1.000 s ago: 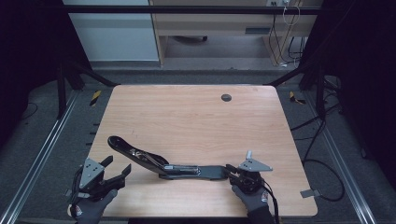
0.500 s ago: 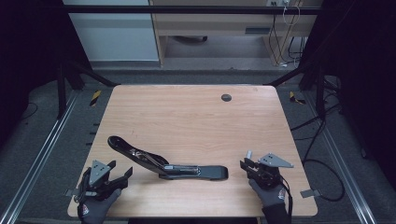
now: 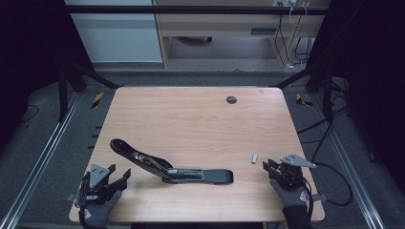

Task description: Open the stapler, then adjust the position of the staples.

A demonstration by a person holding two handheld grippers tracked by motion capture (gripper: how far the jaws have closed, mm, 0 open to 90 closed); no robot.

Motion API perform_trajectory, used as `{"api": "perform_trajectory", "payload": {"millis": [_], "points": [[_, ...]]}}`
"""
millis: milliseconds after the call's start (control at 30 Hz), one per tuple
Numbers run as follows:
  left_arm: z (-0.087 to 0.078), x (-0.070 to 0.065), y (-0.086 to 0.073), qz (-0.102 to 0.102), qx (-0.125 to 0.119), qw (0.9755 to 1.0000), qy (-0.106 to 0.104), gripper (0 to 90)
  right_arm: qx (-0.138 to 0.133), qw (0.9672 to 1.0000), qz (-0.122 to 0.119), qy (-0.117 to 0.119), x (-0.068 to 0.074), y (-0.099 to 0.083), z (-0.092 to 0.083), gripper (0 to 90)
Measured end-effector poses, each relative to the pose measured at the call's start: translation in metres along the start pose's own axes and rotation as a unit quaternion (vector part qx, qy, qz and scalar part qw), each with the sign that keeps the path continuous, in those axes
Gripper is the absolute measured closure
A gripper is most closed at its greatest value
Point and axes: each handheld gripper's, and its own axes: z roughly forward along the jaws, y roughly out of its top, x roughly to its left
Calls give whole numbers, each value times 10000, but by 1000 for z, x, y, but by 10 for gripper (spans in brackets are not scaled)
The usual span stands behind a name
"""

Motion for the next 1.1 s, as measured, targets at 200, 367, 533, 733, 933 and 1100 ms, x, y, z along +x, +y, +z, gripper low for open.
{"api": "perform_trajectory", "payload": {"millis": [200,367,533,733,933,1100], "points": [[1,1,-1,-23,7,10000,-29,406,121,9999,0,-44,3,5,13,703],[3,-2,0,64,17,10000,-26,426,146,9998,0,-120,4,10,22,734],[2,0,0,9,15,10000,54,431,203,9995,90,-204,6,16,32,739],[3,0,0,29,39,10000,41,432,223,9995,91,-214,12,24,45,666],[5,0,0,18,58,10000,66,432,299,9991,134,-260,14,27,50,627],[5,0,0,29,73,9999,77,430,511,9978,148,-390,15,26,56,628]]}}
